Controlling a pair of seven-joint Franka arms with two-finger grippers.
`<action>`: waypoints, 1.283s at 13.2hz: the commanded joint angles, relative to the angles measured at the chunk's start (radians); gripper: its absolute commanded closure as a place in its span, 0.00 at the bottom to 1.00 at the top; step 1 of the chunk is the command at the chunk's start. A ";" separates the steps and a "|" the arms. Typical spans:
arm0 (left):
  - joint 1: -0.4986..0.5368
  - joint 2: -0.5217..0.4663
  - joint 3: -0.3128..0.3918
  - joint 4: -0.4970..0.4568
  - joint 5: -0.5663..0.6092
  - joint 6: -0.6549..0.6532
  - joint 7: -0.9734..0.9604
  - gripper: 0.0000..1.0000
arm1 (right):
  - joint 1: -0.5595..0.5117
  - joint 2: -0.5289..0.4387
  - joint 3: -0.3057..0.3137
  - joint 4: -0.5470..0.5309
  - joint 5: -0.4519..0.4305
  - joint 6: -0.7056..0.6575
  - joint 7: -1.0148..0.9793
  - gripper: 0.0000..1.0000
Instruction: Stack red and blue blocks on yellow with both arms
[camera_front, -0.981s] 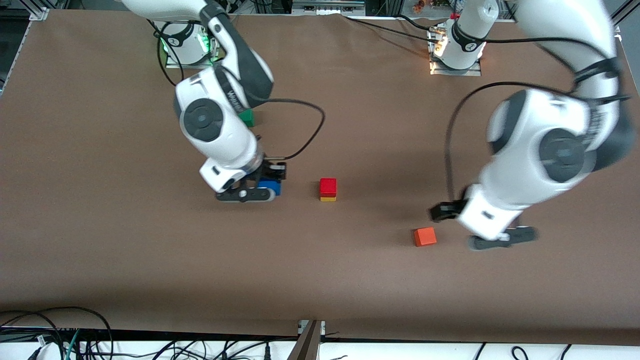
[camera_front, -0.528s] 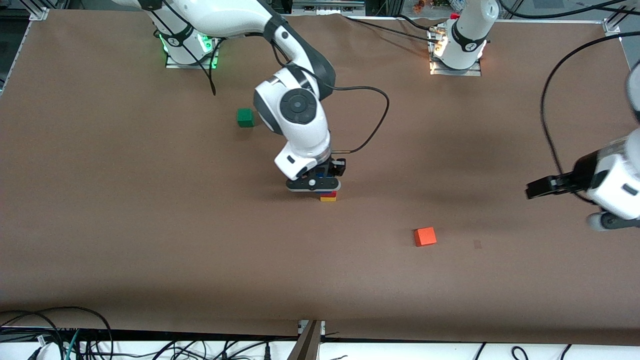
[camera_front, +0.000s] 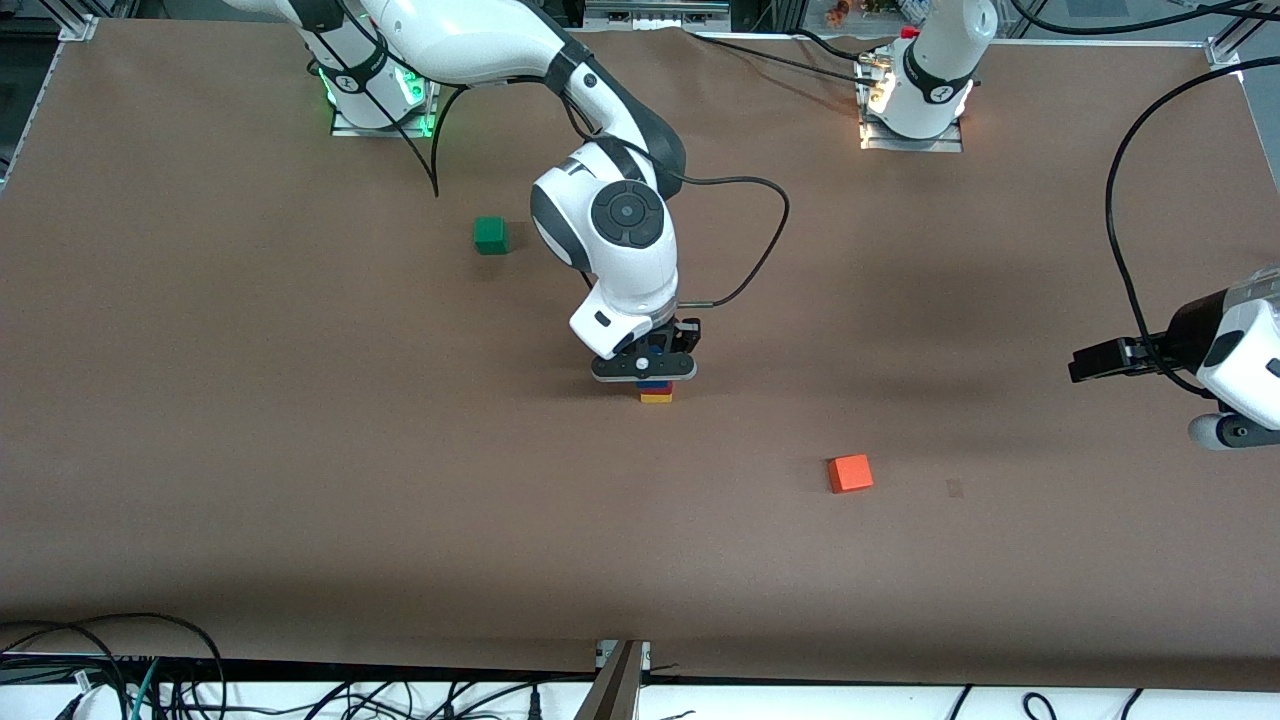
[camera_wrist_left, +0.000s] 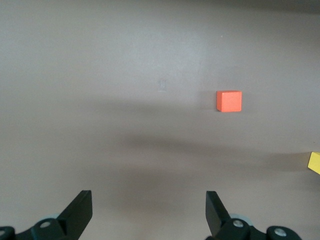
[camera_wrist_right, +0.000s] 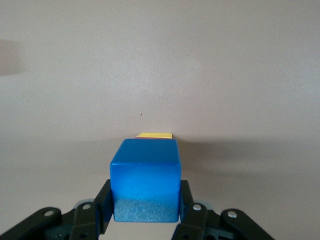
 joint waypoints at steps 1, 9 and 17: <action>0.003 -0.020 -0.008 -0.019 -0.002 -0.016 0.027 0.00 | 0.015 0.023 -0.005 0.034 -0.017 -0.018 0.026 0.90; 0.006 -0.184 0.014 -0.249 0.001 -0.020 0.029 0.00 | 0.031 0.039 -0.005 0.026 -0.017 -0.018 0.075 0.83; 0.011 -0.337 0.014 -0.505 -0.002 0.113 0.033 0.00 | 0.031 0.046 -0.005 0.026 -0.031 -0.011 0.076 0.46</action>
